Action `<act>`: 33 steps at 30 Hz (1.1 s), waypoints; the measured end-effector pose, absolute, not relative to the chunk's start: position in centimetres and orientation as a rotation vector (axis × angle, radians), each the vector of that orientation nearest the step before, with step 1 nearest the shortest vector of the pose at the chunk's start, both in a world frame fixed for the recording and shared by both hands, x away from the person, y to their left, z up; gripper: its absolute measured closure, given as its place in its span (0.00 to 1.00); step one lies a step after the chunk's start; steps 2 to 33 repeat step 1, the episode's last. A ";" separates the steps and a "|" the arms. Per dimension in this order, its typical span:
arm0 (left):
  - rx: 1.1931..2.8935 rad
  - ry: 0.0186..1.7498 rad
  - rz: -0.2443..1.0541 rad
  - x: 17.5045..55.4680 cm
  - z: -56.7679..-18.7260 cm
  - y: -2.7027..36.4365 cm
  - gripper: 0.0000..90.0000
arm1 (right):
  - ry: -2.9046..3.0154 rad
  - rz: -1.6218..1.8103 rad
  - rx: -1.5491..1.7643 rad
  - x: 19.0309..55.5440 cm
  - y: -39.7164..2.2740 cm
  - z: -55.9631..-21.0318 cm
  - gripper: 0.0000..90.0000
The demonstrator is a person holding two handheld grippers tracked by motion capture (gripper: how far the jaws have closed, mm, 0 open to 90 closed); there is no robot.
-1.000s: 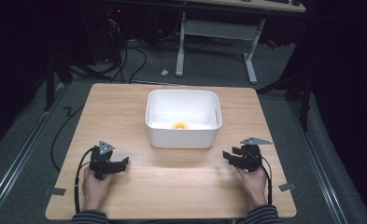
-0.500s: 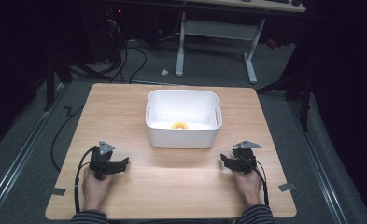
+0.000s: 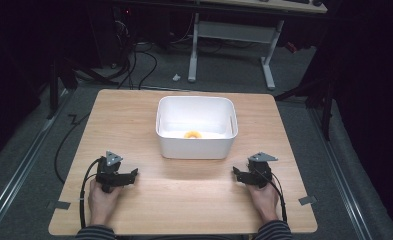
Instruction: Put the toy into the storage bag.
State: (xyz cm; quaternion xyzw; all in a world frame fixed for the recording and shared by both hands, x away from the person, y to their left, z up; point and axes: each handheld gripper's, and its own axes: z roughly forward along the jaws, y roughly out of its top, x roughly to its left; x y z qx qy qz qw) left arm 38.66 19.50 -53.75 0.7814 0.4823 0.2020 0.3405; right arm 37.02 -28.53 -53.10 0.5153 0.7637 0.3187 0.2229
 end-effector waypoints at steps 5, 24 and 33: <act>2.033 1.255 0.526 38.7 -53.7 19.5 0.16 | 2.108 0.878 1.420 37.0 -28.5 -53.1 0.30; 2.033 1.255 0.526 38.7 -53.7 19.5 0.16 | 2.108 0.878 1.420 37.0 -28.5 -53.1 0.30; 2.033 1.255 0.526 38.7 -53.7 19.5 0.16 | 2.108 0.878 1.420 37.0 -28.5 -53.1 0.30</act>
